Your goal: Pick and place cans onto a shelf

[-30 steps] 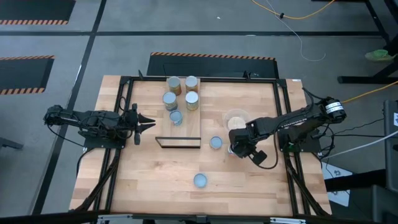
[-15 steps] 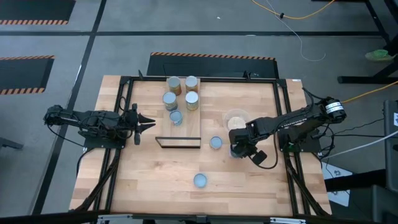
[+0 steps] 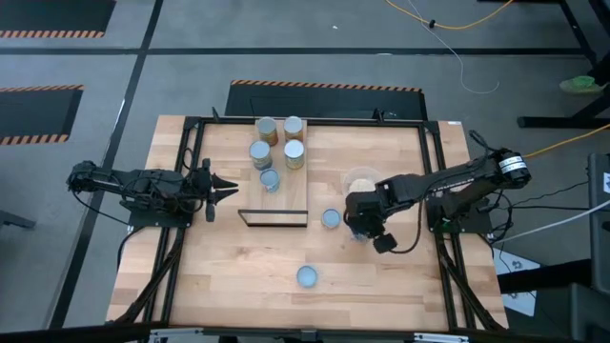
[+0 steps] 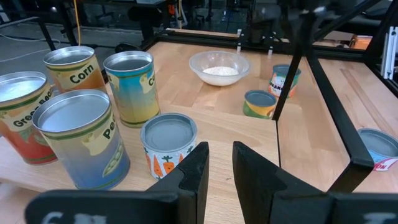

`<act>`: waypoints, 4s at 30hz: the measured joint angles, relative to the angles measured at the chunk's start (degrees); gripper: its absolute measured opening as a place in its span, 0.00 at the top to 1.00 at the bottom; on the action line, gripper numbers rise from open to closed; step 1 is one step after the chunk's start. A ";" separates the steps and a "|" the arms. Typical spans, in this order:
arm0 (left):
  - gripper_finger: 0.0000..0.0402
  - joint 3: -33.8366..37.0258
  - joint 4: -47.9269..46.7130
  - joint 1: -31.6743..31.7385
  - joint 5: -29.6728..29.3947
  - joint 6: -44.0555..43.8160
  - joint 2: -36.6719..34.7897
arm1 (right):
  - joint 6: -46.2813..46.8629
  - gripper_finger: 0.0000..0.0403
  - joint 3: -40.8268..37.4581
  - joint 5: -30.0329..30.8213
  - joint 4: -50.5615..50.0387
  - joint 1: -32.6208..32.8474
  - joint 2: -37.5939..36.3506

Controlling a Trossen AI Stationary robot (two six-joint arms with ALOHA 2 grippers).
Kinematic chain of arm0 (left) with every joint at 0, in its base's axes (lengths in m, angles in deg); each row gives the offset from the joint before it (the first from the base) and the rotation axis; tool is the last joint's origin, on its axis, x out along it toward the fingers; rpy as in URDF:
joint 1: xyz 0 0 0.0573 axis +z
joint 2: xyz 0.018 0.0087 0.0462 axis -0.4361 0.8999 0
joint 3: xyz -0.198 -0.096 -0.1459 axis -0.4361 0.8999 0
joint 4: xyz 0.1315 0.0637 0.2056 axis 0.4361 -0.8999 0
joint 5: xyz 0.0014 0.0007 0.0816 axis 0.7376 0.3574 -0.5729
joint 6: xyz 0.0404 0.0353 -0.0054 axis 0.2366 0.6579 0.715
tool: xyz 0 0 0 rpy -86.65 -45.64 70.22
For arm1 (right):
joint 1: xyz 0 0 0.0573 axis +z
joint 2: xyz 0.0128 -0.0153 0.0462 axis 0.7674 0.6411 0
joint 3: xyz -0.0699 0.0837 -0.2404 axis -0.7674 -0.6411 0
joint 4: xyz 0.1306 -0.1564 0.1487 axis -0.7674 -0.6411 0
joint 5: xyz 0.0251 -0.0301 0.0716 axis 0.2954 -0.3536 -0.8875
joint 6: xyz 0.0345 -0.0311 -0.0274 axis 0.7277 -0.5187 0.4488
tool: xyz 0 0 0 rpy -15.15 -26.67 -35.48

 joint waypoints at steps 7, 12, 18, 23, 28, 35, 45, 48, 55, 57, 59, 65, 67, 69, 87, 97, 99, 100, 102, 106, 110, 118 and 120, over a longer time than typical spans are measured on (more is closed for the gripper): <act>0.84 0.00 -0.01 0.01 0.00 0.36 0.00 | 27.88 0.79 2.79 0.02 2.24 -2.87 -0.02; 0.84 0.00 -0.04 0.02 0.00 0.48 0.00 | 43.72 0.79 2.79 -0.03 2.34 -3.44 0.36; 0.84 0.00 -1.07 0.00 0.00 0.50 -0.02 | 51.74 0.79 2.79 -0.03 2.57 -2.67 2.49; 0.84 0.02 -1.79 0.01 0.00 0.48 -0.02 | 53.95 0.79 2.79 -0.08 1.67 -2.31 6.02; 0.84 0.02 -1.79 0.02 0.00 0.48 -0.02 | 53.95 0.79 2.79 -0.08 0.11 -2.33 8.55; 0.84 0.02 -2.34 0.01 0.00 0.50 -0.02 | 54.11 0.79 2.79 -0.15 -1.59 -2.33 10.51; 0.84 0.02 -2.59 0.02 0.02 0.50 -0.02 | 54.22 0.79 2.77 -0.25 -0.75 -2.33 11.96; 0.84 0.01 -2.59 0.01 0.02 0.49 -0.02 | 54.19 0.79 2.77 -0.23 -0.52 -2.33 11.97; 0.84 0.01 -2.59 0.02 0.02 0.48 -0.02 | 50.88 0.79 2.75 -3.14 -1.11 -2.35 11.98; 0.84 0.02 -2.59 0.02 0.02 0.48 -0.02 | 48.37 0.79 2.72 -5.14 -1.14 -2.31 11.98; 0.84 0.02 -2.59 0.02 0.02 0.48 -0.02 | 45.83 0.79 2.72 -7.60 -1.18 -2.29 11.98; 0.84 0.02 -2.59 0.01 0.02 0.48 -0.02 | 43.22 0.79 2.72 -11.53 -1.18 -2.26 11.98; 0.84 0.02 -2.59 0.02 0.02 0.48 -0.02 | 43.22 0.79 2.72 -11.53 -1.18 -2.26 11.98; 0.84 0.02 -2.59 0.01 0.02 0.48 -0.02 | 43.22 0.79 2.72 -10.80 -1.18 -2.12 11.98; 0.84 0.00 -2.59 0.02 0.02 0.42 -0.02 | 46.67 0.79 2.72 -2.57 0.66 -1.12 11.98; 0.84 0.00 -2.59 0.02 0.02 0.37 -0.02 | 51.03 0.79 2.72 -0.23 0.39 -0.83 11.98; 0.84 0.00 -2.59 0.02 0.02 0.37 -0.02 | 51.03 0.79 2.72 -0.29 0.19 -0.45 11.98; 0.84 0.00 -2.59 0.01 0.02 0.35 -0.02 | 51.03 0.79 2.72 -0.35 -0.14 -0.27 11.98; 0.84 0.00 -2.59 0.02 0.02 0.35 -0.02 | 51.03 0.79 2.72 -0.38 -1.17 0.20 11.98; 0.84 0.00 -2.59 0.01 0.02 0.35 -0.02 | 51.11 0.79 2.72 -0.41 -2.24 0.91 11.98; 0.84 0.00 -2.59 0.02 0.02 0.33 -0.02 | 50.94 0.79 2.72 0.21 -2.39 1.40 11.98; 0.84 0.00 -2.59 0.02 0.02 0.33 -0.02 | 50.78 0.79 2.72 3.39 -4.22 1.50 11.99; 0.84 0.00 -2.57 0.02 0.02 0.33 -0.02 | 50.76 0.80 2.72 3.42 -4.22 1.50 11.99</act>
